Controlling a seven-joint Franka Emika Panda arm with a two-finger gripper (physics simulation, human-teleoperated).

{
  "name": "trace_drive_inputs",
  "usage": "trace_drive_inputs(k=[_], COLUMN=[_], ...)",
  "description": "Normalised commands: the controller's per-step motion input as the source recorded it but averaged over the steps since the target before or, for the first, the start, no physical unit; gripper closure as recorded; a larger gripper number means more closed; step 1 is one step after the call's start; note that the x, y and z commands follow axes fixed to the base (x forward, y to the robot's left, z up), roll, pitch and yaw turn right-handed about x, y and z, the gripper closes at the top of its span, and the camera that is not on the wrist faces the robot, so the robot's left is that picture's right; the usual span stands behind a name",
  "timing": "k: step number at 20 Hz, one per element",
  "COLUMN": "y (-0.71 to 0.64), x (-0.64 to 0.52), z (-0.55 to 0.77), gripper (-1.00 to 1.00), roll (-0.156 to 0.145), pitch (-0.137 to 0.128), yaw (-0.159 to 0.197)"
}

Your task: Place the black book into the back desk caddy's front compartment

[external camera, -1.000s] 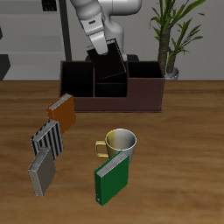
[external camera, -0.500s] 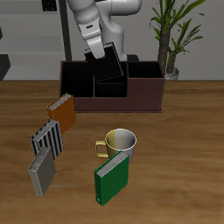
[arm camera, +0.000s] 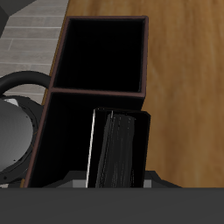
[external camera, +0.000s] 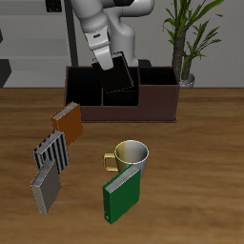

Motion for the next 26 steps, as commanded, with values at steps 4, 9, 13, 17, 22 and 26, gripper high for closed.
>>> trace_drive_inputs(k=[4,9,13,17,22,26], y=[-0.02,0.07,0.09,0.04,0.05,-0.03], x=[0.03,0.05,-0.05,0.0,0.01,-0.01], z=[-0.01,-0.04,-0.09,-0.14,-0.24,-0.17], gripper=[1.0,1.0,1.0,1.0,1.0,1.0], roll=[0.011,0.013,0.029,0.015,0.006,0.0], pitch=[-0.016,0.013,0.027,0.025,0.05,0.029], yaw=[0.023,0.003,0.0,-0.023,-0.016,-0.006])
